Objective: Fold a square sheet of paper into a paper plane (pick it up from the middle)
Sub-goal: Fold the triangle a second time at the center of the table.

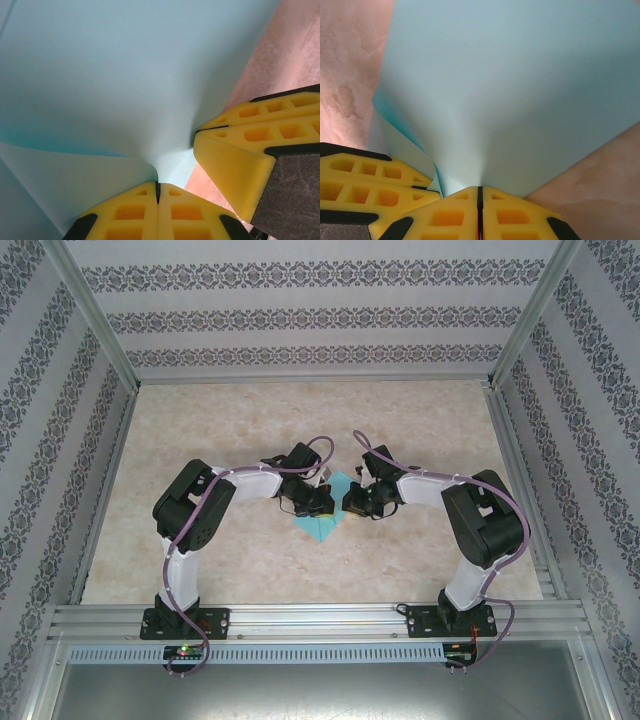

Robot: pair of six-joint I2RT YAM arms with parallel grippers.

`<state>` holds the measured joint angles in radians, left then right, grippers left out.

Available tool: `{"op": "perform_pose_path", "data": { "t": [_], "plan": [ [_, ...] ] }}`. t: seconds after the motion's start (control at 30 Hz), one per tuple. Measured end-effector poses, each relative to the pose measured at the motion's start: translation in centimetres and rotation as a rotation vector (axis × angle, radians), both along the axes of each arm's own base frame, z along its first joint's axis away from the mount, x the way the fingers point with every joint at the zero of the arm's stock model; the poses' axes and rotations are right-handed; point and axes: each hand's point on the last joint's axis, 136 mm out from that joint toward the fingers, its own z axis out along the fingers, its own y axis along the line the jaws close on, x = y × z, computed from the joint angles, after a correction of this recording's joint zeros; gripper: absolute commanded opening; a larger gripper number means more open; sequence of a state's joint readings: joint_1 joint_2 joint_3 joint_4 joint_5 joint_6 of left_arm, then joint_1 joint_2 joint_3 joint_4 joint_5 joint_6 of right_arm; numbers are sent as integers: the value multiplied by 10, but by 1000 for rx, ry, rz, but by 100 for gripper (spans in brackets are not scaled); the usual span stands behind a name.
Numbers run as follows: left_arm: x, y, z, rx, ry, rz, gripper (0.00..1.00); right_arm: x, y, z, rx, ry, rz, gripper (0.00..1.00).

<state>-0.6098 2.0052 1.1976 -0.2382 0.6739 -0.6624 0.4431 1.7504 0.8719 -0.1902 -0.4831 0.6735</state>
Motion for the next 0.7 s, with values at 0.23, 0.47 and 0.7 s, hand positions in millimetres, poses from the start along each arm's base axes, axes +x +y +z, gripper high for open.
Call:
{"op": "perform_pose_path", "data": {
  "t": [0.23, 0.47, 0.7],
  "plan": [
    [3, -5, -1, -25, -6, 0, 7, 0, 0, 0, 0, 0, 0, 10],
    [5, -8, -2, -44, -5, 1, 19, 0, 0, 0, -1, 2, 0, 10],
    [6, -13, 2, -73, -8, -7, 34, -1, -3, 4, -1, 3, -6, 10]
  ]
}}
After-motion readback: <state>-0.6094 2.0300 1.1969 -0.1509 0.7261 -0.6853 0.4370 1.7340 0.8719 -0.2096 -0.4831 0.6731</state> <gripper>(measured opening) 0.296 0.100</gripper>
